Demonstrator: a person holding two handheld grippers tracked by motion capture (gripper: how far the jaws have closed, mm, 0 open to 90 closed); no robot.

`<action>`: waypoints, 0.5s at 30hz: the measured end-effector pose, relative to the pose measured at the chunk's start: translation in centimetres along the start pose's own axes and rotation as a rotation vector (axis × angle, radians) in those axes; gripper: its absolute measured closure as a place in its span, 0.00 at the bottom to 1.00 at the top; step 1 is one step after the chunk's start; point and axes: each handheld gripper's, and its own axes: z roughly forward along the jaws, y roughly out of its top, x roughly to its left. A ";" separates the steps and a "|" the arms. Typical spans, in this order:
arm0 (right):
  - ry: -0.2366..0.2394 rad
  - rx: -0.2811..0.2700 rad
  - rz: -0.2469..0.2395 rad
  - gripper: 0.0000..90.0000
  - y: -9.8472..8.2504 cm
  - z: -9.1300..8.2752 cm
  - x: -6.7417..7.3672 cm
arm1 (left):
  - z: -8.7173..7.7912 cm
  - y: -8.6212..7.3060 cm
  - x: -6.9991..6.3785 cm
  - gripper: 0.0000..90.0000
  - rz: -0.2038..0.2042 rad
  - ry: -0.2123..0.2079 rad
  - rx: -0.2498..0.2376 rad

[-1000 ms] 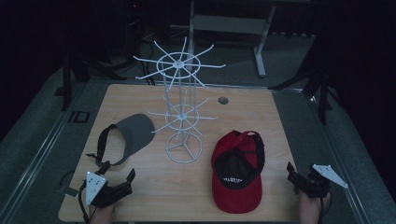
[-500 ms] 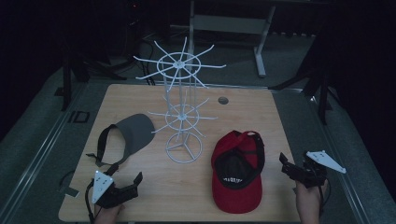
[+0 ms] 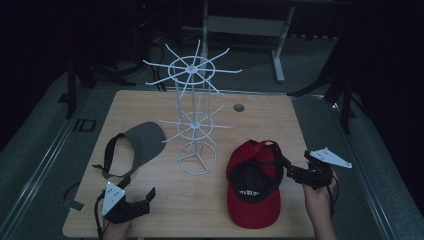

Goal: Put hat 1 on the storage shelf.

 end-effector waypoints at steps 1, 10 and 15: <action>0.000 0.000 0.000 0.15 0.0 0.0 0.0 | 0.0 0.0 0.0 0.05 0.000 0.000 0.000; 0.079 0.020 0.003 0.20 0.4 1.6 0.6 | 0.2 0.0 -0.7 0.05 0.033 -0.067 0.001; 0.120 0.081 -0.014 0.13 0.2 3.0 0.8 | 0.3 0.0 -0.9 0.05 0.042 -0.067 0.006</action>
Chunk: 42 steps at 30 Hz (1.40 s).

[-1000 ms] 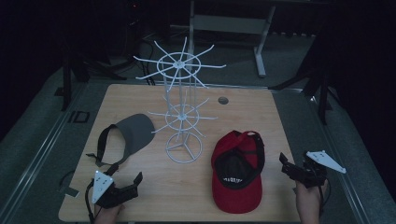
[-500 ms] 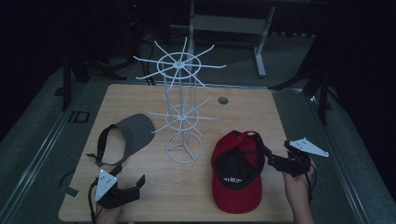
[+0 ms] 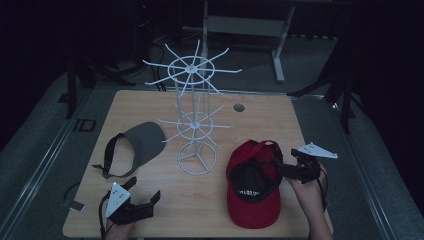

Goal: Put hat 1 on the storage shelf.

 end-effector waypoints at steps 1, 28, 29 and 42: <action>0.008 0.017 0.000 0.13 -0.1 0.4 0.0 | 0.0 0.0 0.0 0.05 -0.002 -0.003 0.001; -0.053 0.214 -0.091 0.33 -3.4 7.7 0.8 | 0.2 -0.1 0.1 0.05 -0.006 -0.006 0.013; -0.060 0.217 -0.100 0.34 -3.4 7.8 1.0 | 0.2 -0.1 0.1 0.05 -0.006 -0.006 0.014; -0.044 0.262 -0.243 0.93 -3.9 8.4 2.6 | 0.2 -0.1 0.1 0.05 -0.009 -0.006 0.018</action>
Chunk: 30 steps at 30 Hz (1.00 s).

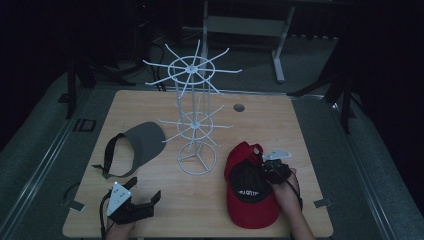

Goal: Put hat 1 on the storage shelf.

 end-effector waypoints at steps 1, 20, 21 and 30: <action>-0.002 -0.006 -0.008 0.94 0.1 -0.1 0.1 | 0.0 0.0 0.0 0.05 0.000 0.002 -0.001; -0.044 -0.233 0.051 0.94 3.2 -7.6 -1.1 | -0.1 0.0 0.1 0.05 -0.012 0.003 -0.006; -0.044 -0.233 0.051 0.94 3.2 -7.6 -1.1 | -0.1 0.0 0.1 0.05 -0.012 0.003 -0.006; -0.032 -0.363 0.092 0.94 4.7 -11.9 -1.5 | 0.0 0.0 0.1 0.05 -0.018 0.000 -0.008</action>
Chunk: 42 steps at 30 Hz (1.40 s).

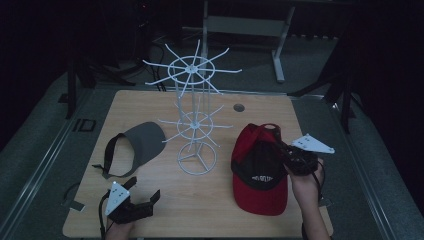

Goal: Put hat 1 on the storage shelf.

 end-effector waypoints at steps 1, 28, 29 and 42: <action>-0.002 -0.013 0.001 0.94 0.3 -0.4 0.1 | 0.0 0.0 0.0 0.05 0.001 0.000 -0.001; 0.009 -0.194 -0.022 0.95 5.5 -6.3 0.2 | -0.3 2.4 -2.8 0.06 0.054 -0.164 0.013; 0.013 -0.199 -0.025 0.95 5.6 -6.5 0.2 | -0.4 2.8 -3.0 0.07 0.066 -0.167 0.002; 0.055 -0.203 -0.005 0.95 5.6 -7.3 -0.1 | 0.5 7.5 -3.9 0.14 0.114 -0.527 -0.079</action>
